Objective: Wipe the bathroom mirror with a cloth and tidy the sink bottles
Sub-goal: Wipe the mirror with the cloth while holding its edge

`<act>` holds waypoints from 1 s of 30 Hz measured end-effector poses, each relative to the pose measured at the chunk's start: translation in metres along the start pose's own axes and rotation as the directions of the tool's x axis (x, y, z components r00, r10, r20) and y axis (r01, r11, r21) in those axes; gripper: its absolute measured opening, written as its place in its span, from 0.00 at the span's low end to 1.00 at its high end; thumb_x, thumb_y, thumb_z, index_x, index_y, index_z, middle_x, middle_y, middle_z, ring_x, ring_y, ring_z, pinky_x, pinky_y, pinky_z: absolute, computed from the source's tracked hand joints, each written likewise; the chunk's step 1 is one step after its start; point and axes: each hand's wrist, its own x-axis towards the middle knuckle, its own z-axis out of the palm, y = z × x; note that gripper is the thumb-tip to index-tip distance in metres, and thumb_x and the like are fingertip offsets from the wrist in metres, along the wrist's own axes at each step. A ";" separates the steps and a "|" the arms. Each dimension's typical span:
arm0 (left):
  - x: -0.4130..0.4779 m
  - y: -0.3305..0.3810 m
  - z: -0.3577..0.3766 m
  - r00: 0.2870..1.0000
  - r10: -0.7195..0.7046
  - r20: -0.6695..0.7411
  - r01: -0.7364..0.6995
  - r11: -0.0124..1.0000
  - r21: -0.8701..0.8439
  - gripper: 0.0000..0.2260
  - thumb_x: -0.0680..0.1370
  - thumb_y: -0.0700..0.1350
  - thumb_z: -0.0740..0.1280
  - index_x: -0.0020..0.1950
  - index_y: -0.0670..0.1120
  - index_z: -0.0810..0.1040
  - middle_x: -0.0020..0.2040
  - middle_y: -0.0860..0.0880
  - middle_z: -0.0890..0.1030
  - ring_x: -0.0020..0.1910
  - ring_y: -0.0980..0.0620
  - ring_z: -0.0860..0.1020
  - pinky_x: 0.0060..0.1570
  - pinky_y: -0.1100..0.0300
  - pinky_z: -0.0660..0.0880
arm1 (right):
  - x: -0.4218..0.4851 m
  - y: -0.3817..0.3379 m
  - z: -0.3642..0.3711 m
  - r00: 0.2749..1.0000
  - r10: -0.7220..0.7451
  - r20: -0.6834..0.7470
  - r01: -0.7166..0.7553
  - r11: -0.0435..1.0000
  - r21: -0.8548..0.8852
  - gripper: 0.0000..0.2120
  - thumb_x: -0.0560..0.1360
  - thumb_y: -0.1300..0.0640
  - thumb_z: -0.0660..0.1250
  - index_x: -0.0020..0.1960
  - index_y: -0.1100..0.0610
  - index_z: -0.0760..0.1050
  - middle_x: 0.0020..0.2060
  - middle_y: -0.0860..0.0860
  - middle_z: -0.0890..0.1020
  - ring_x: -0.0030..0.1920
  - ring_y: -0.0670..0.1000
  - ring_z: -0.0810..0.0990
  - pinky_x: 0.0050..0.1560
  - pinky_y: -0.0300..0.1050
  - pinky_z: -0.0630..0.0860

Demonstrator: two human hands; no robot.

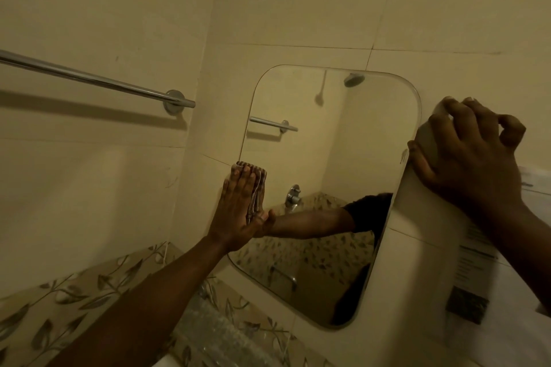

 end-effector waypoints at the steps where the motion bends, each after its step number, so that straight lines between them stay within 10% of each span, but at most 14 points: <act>1: -0.005 -0.001 0.001 1.000 -0.003 0.009 0.003 1.000 0.006 0.41 0.83 0.61 0.58 0.88 0.50 0.40 0.89 0.47 0.42 0.88 0.43 0.41 0.85 0.41 0.42 | 0.000 0.000 0.000 1.000 -0.001 -0.003 0.001 1.000 -0.003 0.32 0.82 0.39 0.55 0.71 0.65 0.69 0.73 0.64 0.70 0.75 0.66 0.66 0.69 0.58 0.57; 30: -0.080 0.069 0.045 0.995 -0.044 0.085 0.044 0.999 0.012 0.47 0.81 0.71 0.57 0.88 0.43 0.45 0.88 0.40 0.44 0.87 0.36 0.41 0.84 0.40 0.35 | 0.000 0.001 0.001 1.000 0.006 0.028 -0.005 0.998 -0.058 0.31 0.83 0.38 0.53 0.71 0.63 0.67 0.74 0.62 0.70 0.76 0.64 0.65 0.69 0.59 0.58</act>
